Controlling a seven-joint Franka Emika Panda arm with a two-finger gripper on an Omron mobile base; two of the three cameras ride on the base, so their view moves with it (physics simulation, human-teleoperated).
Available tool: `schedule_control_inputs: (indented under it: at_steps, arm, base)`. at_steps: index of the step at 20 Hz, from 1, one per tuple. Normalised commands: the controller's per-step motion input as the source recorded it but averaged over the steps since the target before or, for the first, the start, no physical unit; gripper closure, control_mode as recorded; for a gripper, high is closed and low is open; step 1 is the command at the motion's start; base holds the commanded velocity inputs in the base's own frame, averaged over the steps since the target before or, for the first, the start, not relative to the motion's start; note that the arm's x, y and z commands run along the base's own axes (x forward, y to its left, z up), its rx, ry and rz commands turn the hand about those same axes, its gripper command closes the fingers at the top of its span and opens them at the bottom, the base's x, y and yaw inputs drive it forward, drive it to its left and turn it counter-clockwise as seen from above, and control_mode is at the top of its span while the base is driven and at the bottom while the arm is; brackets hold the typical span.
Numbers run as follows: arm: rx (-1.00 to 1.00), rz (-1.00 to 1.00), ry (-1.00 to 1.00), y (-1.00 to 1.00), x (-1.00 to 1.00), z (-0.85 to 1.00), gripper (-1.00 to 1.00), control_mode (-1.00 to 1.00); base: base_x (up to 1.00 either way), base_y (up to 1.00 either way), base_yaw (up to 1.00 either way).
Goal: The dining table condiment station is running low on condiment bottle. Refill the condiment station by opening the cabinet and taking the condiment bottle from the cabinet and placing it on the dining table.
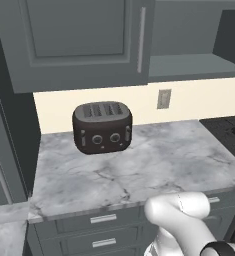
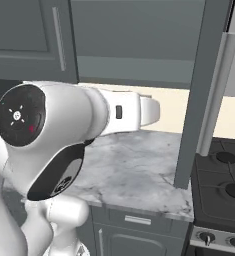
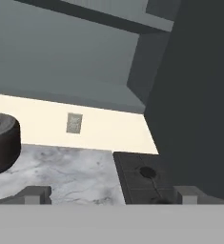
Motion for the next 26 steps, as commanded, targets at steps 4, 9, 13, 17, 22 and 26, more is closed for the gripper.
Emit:
schedule_control_inputs:
  at_steps: [4, 9, 13, 17, 22, 26]
  arm:
    - [-0.13, 0.00, -0.06, 1.00, 0.01, 0.00, -1.00, -1.00]
    - [-0.04, 0.07, 0.00, 0.80, -0.31, -0.02, -1.00, -1.00]
    - [0.00, 0.06, -0.17, 0.99, -0.08, 0.00, -1.00, -1.00]
    - [0.04, 0.14, -0.28, 0.97, 0.00, 0.00, -1.00, -1.00]
    - [0.13, 0.12, -0.25, 0.62, 0.43, 0.20, -1.00, -1.00]
    - [0.17, 0.14, -0.16, 0.16, 0.83, 0.33, -1.00, -1.00]
  base:
    - [0.00, 0.00, 0.00]
    - [0.00, 0.00, 0.00]
    - [0.00, 0.00, 0.00]
    - [0.00, 0.00, 0.00]
    - [0.00, 0.00, 0.00]
    - [0.00, 0.00, 0.00]
